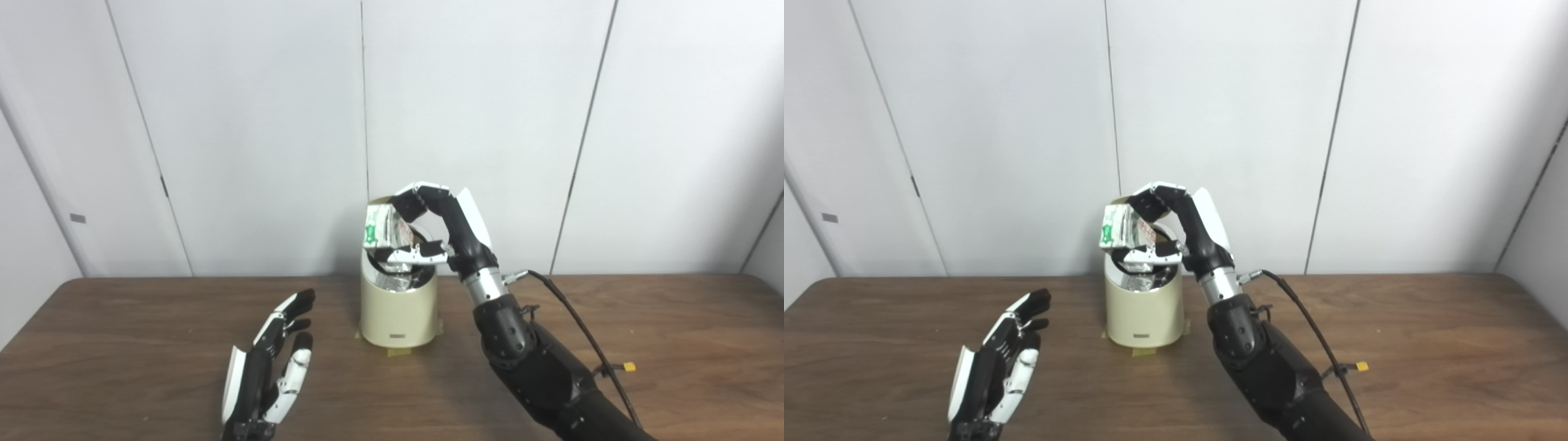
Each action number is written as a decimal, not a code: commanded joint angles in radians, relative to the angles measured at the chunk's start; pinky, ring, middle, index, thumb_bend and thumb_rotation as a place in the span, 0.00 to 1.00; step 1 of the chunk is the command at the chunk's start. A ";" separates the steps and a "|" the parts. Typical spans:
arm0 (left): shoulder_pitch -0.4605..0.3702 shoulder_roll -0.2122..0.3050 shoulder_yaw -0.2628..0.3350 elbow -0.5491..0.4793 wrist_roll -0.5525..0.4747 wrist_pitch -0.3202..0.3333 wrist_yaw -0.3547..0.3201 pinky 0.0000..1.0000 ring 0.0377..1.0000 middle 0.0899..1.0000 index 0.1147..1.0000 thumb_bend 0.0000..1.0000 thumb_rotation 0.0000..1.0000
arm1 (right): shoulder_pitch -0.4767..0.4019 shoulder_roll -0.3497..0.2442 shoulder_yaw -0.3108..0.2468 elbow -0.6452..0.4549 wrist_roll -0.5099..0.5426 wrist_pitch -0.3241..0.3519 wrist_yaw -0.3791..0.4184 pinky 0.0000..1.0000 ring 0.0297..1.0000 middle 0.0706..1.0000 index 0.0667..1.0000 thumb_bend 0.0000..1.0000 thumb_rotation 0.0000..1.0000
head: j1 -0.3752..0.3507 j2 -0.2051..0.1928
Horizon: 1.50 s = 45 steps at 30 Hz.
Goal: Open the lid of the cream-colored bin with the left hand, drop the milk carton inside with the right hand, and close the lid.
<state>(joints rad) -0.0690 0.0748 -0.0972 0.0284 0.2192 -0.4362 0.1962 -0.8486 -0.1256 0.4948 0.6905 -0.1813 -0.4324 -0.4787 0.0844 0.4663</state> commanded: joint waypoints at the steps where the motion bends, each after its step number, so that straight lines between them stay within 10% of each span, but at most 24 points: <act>1: 0.115 -0.018 -0.025 0.063 0.021 -0.033 0.013 0.76 0.83 0.83 0.81 0.32 0.70 | -0.066 -0.015 0.013 -0.017 -0.015 -0.038 -0.054 0.46 0.47 0.45 0.43 0.52 0.00 | 0.007 0.001; 25: 0.134 -0.029 -0.017 0.034 0.075 -0.023 0.002 0.79 0.84 0.83 0.81 0.33 0.72 | -0.150 -0.113 0.392 0.045 -0.124 -0.038 -0.396 0.45 0.44 0.46 0.43 0.52 0.00 | 0.016 -0.008; 45: 0.131 -0.028 -0.022 0.046 0.095 -0.030 0.013 0.80 0.85 0.83 0.80 0.35 0.76 | -0.193 -0.110 0.455 0.132 -0.121 -0.038 -0.470 0.44 0.44 0.46 0.43 0.52 0.00 | 0.018 -0.021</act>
<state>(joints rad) -0.0481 0.0631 -0.0986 -0.0022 0.2858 -0.4364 0.1974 -0.9677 -0.2270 0.9600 0.8234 -0.3033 -0.4472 -0.9119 0.1028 0.4449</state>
